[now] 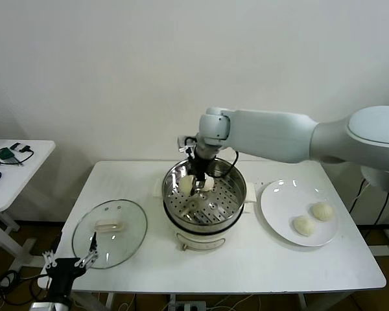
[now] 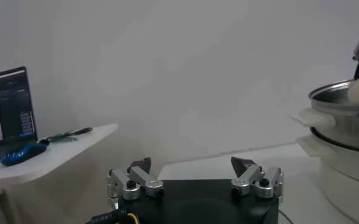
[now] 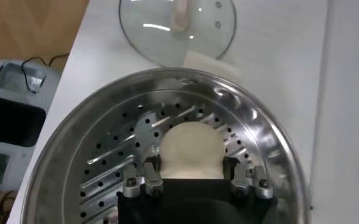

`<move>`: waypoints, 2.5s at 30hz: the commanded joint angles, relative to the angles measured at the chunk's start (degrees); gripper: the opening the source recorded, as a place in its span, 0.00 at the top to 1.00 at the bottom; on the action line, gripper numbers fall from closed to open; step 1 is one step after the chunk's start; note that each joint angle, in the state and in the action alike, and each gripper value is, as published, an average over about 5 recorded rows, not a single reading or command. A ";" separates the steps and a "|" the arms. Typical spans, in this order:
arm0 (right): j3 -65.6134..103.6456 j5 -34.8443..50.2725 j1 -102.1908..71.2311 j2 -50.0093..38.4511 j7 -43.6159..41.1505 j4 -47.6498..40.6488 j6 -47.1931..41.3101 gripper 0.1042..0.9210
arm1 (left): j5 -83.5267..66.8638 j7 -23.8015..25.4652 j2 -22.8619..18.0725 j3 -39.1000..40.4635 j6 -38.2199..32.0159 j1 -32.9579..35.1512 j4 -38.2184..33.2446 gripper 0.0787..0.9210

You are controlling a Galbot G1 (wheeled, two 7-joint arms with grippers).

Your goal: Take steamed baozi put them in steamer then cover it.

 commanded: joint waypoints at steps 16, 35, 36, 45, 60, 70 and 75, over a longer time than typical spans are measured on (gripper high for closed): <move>0.92 -0.58 1.52 -1.61 -2.39 0.24 0.05 0.12 | 0.41 0.05 -0.15 0.07 0.05 -0.15 -0.07 0.12; 1.94 -17.67 8.26 -39.99 -15.38 9.20 11.57 0.12 | 1.94 0.42 -0.83 0.87 0.26 -0.84 -0.43 0.12; 3.14 -19.51 6.16 -41.53 -15.51 9.41 11.76 0.12 | 2.08 0.42 -0.86 0.89 0.31 -0.90 -0.39 0.12; 21.30 -34.80 -18.17 -48.94 -17.36 4.92 14.67 0.12 | 2.33 0.52 -1.02 0.45 0.59 -0.65 -0.58 0.12; 36.61 -45.41 -37.10 -45.30 -16.51 -4.08 16.77 0.12 | 2.22 1.02 -1.57 -0.04 -0.02 0.74 -0.71 0.12; 38.89 -46.58 -36.42 -37.72 -15.87 -10.56 17.53 0.12 | 1.83 1.14 -1.41 -0.27 -0.75 0.87 -0.07 0.12; 38.64 -47.65 -36.35 -35.48 -15.93 -11.92 17.86 0.12 | 1.79 1.14 -1.31 -0.48 -0.80 0.77 0.26 0.12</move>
